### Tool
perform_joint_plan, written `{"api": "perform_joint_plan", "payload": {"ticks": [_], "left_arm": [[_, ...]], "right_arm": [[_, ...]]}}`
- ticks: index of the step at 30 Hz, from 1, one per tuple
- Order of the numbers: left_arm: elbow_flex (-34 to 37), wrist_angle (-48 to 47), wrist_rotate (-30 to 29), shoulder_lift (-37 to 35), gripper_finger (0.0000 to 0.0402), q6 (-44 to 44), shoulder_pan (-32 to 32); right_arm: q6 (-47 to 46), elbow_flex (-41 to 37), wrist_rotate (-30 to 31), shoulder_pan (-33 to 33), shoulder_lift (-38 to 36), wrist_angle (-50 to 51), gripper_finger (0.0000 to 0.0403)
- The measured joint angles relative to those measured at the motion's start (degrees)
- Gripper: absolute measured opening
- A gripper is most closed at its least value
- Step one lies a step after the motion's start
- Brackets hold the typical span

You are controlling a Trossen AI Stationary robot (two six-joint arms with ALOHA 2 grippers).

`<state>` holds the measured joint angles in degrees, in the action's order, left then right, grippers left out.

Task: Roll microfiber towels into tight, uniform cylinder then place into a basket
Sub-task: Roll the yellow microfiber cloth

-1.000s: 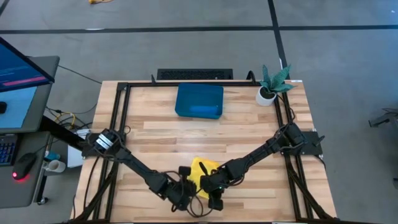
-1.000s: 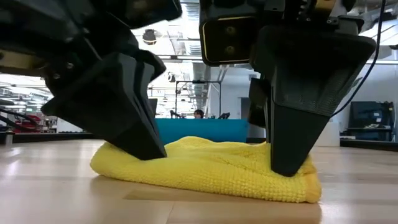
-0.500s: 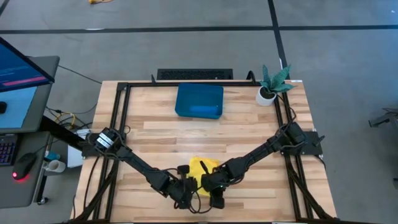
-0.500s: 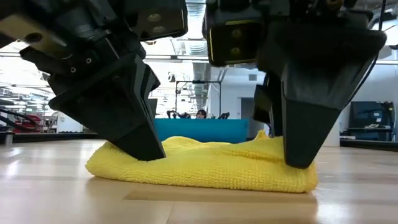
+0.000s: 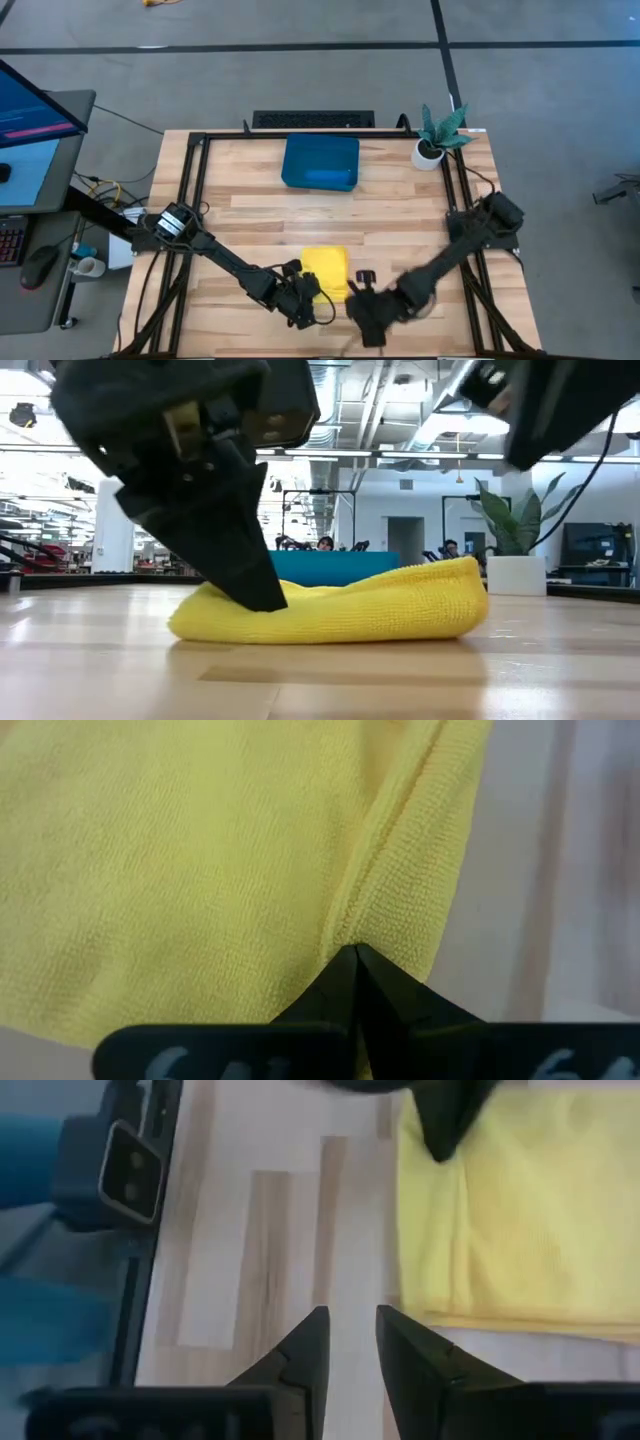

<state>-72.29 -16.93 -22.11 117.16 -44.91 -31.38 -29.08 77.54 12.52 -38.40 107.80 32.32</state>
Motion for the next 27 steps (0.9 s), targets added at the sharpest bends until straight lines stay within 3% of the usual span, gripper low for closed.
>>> {"api": "perform_joint_plan", "payload": {"ticks": [4,10,15,19,21,23,27], "left_arm": [[0.01,0.08,-0.1,0.02,0.0,0.0,0.88],[0.02,0.09,0.34,0.04,0.0,0.01,1.75],[0.02,-0.09,0.62,0.04,0.0,0.02,1.75],[0.02,-0.09,0.67,0.04,0.0,0.02,1.75],[0.02,-0.15,0.67,0.04,0.0,0.03,1.75],[0.02,-0.24,0.66,0.04,0.0,0.04,1.75],[0.02,-0.25,0.66,0.07,0.0,0.93,1.75]], "right_arm": [[4.69,0.02,7.98,-4.14,1.8,-4.71,0.0107],[18.14,-0.13,11.99,-5.18,5.74,-9.4,0.0113],[19.06,-0.04,16.1,-3.22,7.93,-9.2,0.0139],[17.29,-0.13,15.82,-1.02,9.04,-8.73,0.0173],[17.16,-0.13,12.38,-0.09,9.06,-8.89,0.0187],[17.08,0.2,9.12,0.78,9.42,-9.45,0.0196],[15.17,-0.1,8.47,1.81,11.02,-7.48,0.0203]]}}
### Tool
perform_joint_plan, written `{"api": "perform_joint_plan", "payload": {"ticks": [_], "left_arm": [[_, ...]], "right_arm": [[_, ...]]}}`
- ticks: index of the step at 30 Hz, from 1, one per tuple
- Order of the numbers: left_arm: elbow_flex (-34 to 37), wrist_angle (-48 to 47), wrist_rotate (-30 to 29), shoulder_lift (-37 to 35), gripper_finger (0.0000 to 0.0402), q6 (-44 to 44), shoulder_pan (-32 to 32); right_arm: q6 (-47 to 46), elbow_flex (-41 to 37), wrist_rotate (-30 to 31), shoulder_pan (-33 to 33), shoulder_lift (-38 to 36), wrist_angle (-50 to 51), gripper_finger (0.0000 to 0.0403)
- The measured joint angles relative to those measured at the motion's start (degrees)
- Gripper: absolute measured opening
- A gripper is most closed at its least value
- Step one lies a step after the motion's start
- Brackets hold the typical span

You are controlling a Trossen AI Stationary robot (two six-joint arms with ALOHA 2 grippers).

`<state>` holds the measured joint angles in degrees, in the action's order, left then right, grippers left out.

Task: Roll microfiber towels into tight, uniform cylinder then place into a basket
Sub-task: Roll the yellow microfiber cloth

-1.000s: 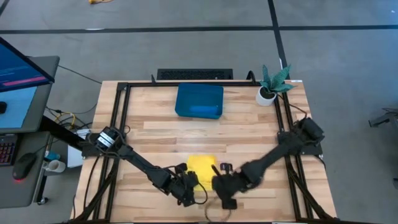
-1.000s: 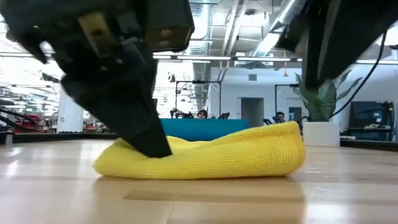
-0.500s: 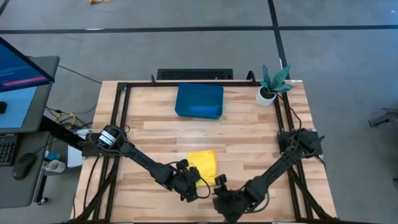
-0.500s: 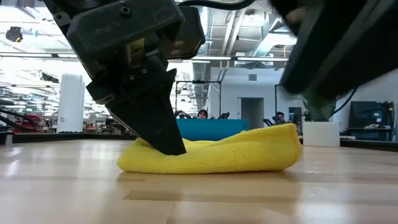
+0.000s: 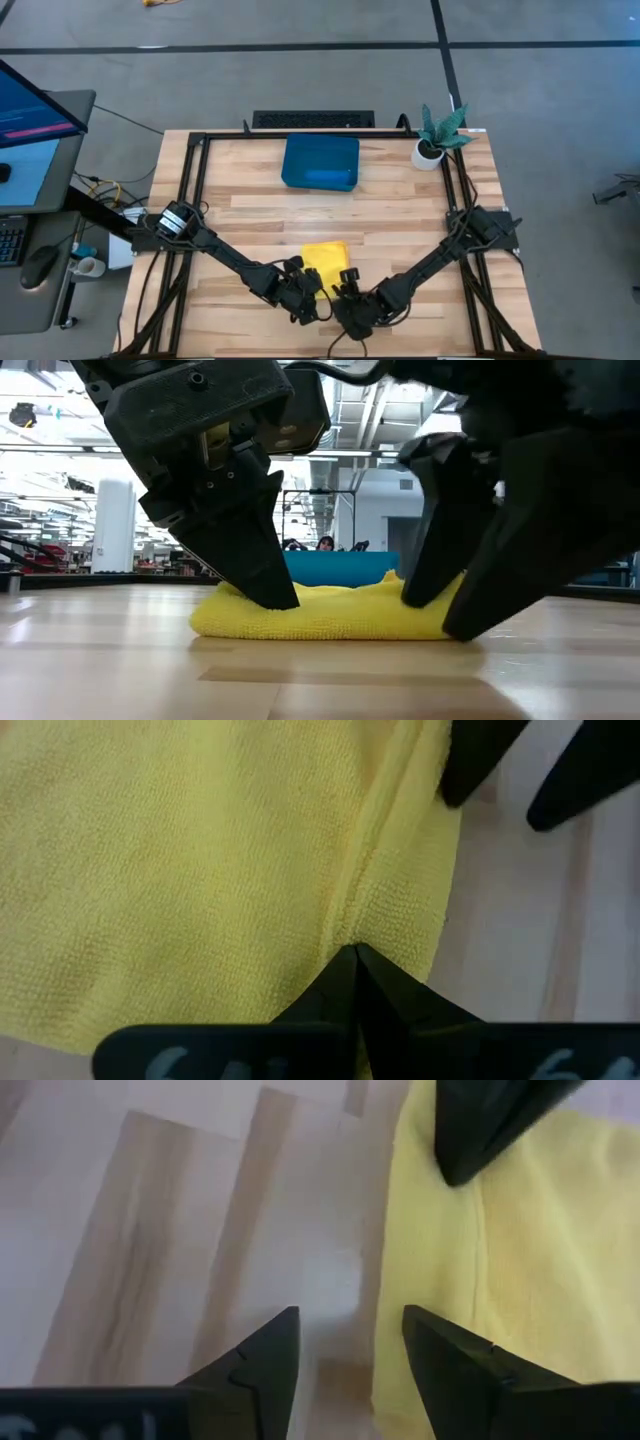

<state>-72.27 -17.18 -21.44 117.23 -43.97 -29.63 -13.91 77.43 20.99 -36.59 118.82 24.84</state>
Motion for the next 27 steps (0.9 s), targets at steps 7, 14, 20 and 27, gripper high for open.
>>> {"api": "perform_joint_plan", "payload": {"ticks": [7,14,20,27], "left_arm": [[0.0,-0.28,0.09,0.02,0.0,0.18,-0.11],[0.0,-0.3,0.2,0.02,0.0,2.86,-0.13],[0.0,-0.35,0.57,0.02,0.0,6.25,-0.42],[0.02,-0.44,0.56,0.02,0.001,8.97,-0.81]], "right_arm": [[-7.93,0.37,-0.91,2.02,0.97,5.16,0.0196],[-8.72,0.33,-2.55,3.36,0.93,5.41,0.0185],[-10.59,0.28,-5.31,5.8,0.93,5.96,0.0137],[-13.26,0.23,-7.82,7.96,0.91,6.45,0.0025]]}}
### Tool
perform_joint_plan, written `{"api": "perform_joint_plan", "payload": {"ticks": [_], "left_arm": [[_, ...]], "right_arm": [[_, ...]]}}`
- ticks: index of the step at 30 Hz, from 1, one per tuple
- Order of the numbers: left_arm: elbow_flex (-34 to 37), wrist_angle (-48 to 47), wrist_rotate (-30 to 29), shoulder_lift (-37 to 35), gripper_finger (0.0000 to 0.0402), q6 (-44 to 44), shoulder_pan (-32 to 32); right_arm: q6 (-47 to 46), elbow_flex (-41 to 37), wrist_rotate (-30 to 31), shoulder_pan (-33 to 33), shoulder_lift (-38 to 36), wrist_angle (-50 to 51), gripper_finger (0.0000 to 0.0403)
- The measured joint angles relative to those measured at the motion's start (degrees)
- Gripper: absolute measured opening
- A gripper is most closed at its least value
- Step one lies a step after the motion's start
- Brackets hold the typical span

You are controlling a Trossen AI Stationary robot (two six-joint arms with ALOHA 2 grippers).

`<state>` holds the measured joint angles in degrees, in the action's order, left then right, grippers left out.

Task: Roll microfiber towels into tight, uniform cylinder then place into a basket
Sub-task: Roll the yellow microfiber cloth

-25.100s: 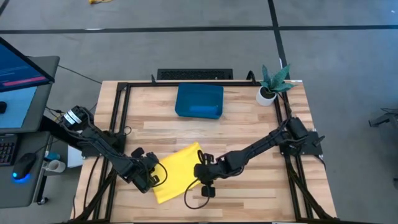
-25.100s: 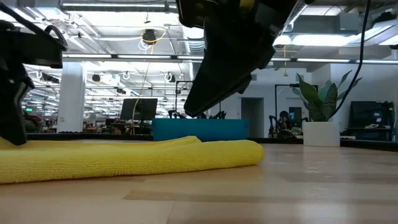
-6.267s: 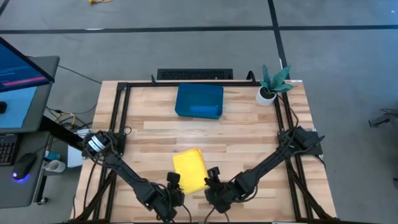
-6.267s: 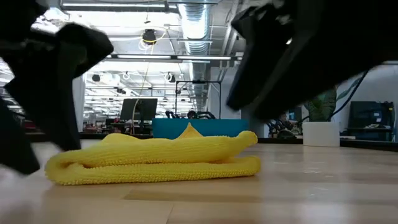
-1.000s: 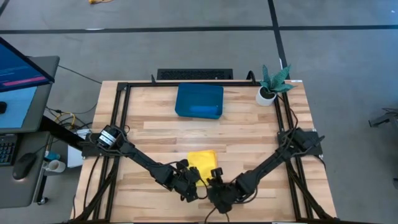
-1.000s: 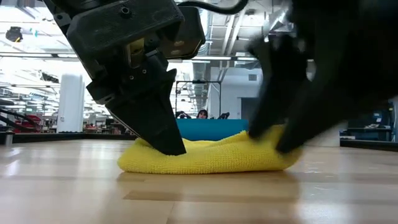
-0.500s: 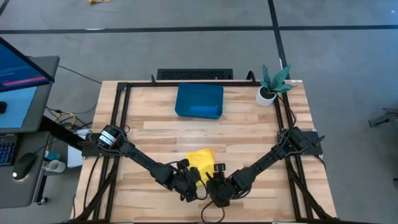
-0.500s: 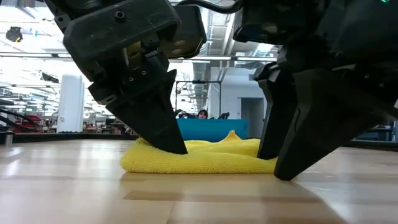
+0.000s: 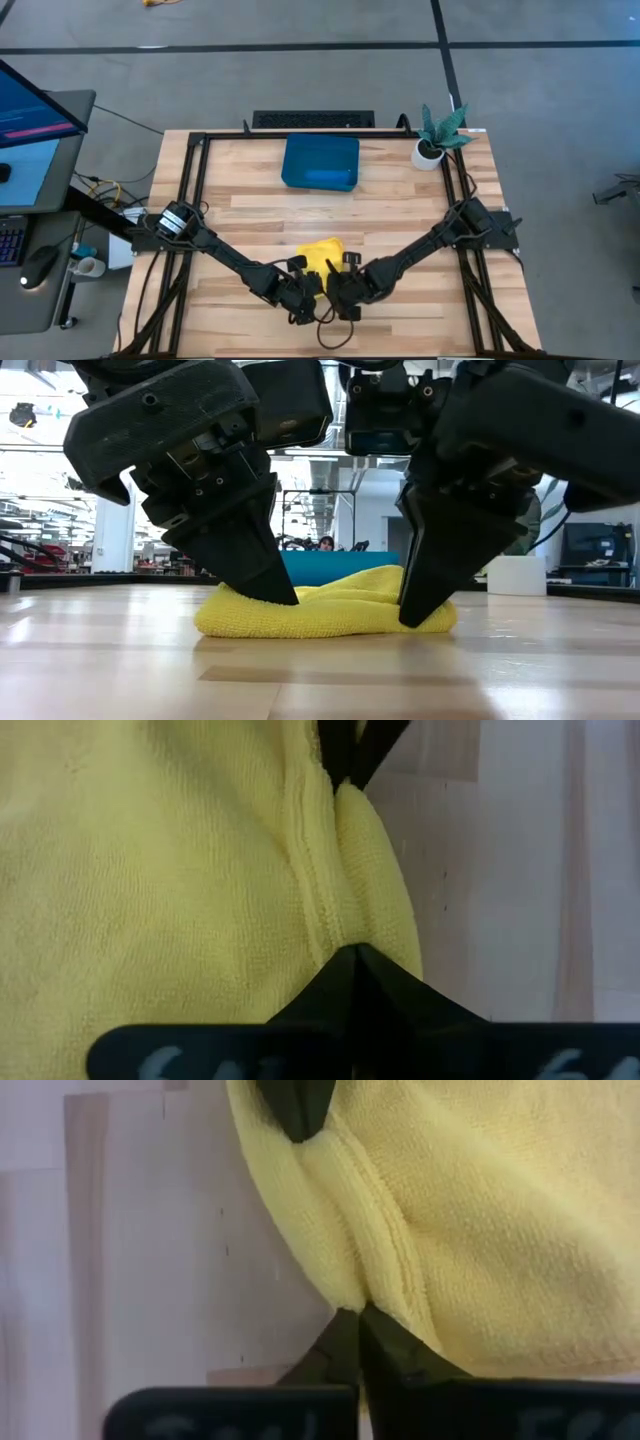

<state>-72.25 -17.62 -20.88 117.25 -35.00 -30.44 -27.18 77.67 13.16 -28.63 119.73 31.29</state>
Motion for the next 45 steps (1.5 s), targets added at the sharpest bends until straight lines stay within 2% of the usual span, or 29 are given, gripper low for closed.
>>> {"api": "perform_joint_plan", "payload": {"ticks": [2,6,11,15,24,36,41,45], "left_arm": [[0.0,-0.04,-0.01,0.0,0.0023,0.0,0.0],[0.0,-0.29,-0.23,0.0,0.006,0.1,0.0],[-0.02,-1.35,0.3,-0.02,0.0108,0.27,0.0],[-0.07,-1.8,1.47,-0.07,0.0127,2.49,-0.55],[0.15,-3.07,-0.06,-2.42,0.0129,4.41,-4.79],[0.15,0.17,-2.12,-3.06,0.014,9.01,-10.16],[0.13,3.59,-5.23,-3.19,0.014,12.16,-12.52],[0.11,3.9,-10.35,-3.19,0.014,14.86,-13.55]], "right_arm": [[-0.13,0.0,-0.83,0.1,0.0,0.0,0.001],[-3.23,0.0,-1.89,0.01,0.0,-0.02,0.0018],[-6.85,-0.02,-4.97,-0.66,-0.07,-0.63,0.0005],[-9.89,0.0,-7.53,-1.69,-0.07,-1.56,0.0008],[-10.12,0.66,-12.49,-3.18,0.21,-6.32,0.0002],[-10.98,0.66,-13.52,-3.14,0.21,-7.18,0.0001],[-11.0,0.66,-13.48,-3.05,0.19,-7.43,0.0001],[-11.04,0.66,-13.77,-2.75,0.19,-7.51,0.0001]]}}
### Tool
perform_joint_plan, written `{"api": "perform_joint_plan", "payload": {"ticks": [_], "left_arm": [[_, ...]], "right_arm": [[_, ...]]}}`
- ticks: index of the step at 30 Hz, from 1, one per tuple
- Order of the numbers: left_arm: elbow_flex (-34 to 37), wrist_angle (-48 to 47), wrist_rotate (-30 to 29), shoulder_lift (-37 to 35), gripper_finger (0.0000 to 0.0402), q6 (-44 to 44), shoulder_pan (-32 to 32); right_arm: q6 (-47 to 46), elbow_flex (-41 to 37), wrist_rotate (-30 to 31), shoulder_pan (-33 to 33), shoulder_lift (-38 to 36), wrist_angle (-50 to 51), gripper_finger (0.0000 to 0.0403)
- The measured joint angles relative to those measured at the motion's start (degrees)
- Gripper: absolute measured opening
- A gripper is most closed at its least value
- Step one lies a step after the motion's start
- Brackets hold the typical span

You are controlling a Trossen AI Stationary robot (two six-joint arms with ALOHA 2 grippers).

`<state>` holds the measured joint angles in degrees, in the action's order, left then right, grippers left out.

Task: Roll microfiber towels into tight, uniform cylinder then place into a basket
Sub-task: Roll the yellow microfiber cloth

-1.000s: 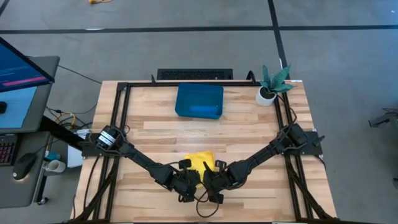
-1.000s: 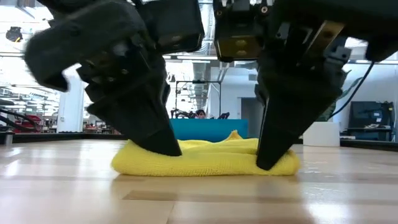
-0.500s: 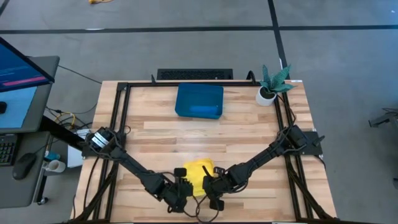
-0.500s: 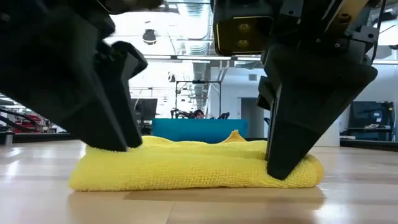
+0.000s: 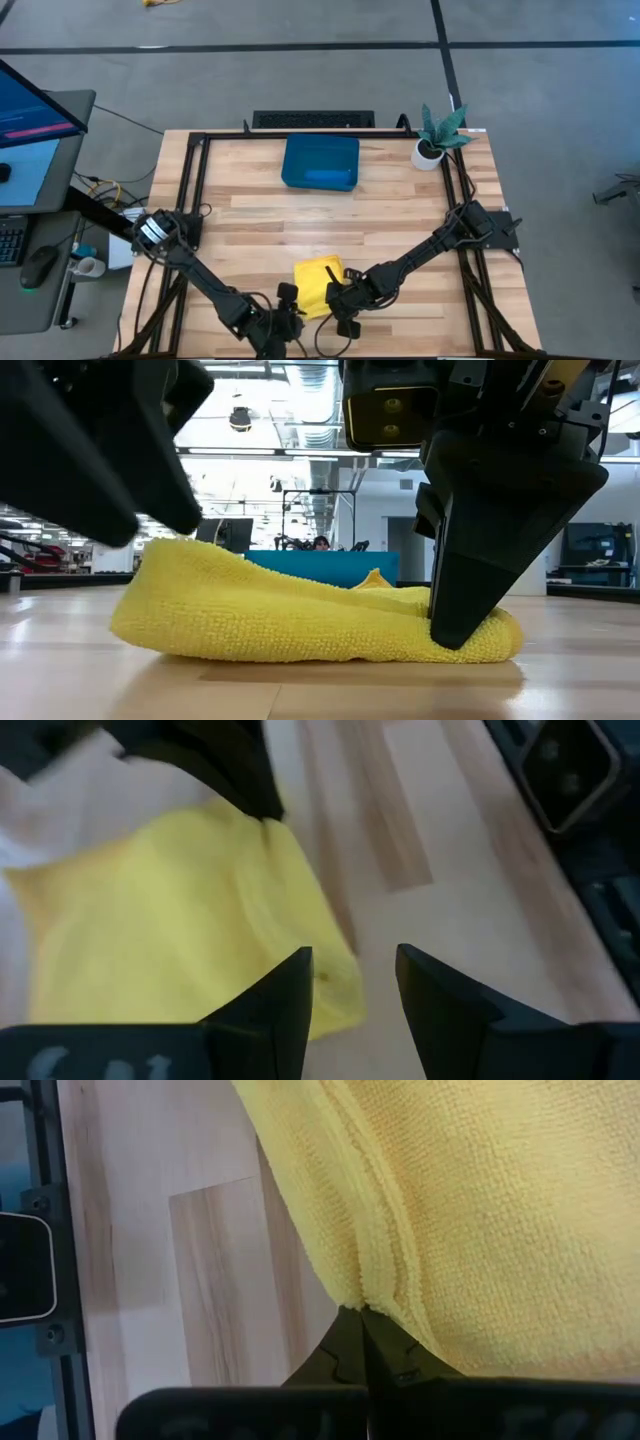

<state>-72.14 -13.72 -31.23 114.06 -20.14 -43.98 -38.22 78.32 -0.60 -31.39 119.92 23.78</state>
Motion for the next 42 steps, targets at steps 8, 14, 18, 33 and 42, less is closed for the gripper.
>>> {"api": "perform_joint_plan", "payload": {"ticks": [8,14,18,33,42], "left_arm": [[-0.09,1.3,-1.99,0.14,0.014,2.56,-1.11],[0.29,0.32,-0.08,1.47,0.014,2.32,0.25],[0.15,0.54,1.55,3.18,0.0139,1.75,1.74],[-0.09,-3.95,6.96,5.64,0.0108,-11.7,4.77],[0.03,3.9,24.06,4.83,0.001,-17.29,7.37]], "right_arm": [[0.0,0.0,-0.08,0.01,0.0,-0.12,0.0002],[0.02,0.02,-0.42,0.1,0.0,-0.34,0.0002],[0.02,0.03,-1.16,0.31,0.02,-0.74,0.0003],[0.07,0.07,-6.54,0.38,0.09,-1.26,0.0003],[0.94,-0.13,-23.12,0.1,0.39,-7.03,0.0003]]}}
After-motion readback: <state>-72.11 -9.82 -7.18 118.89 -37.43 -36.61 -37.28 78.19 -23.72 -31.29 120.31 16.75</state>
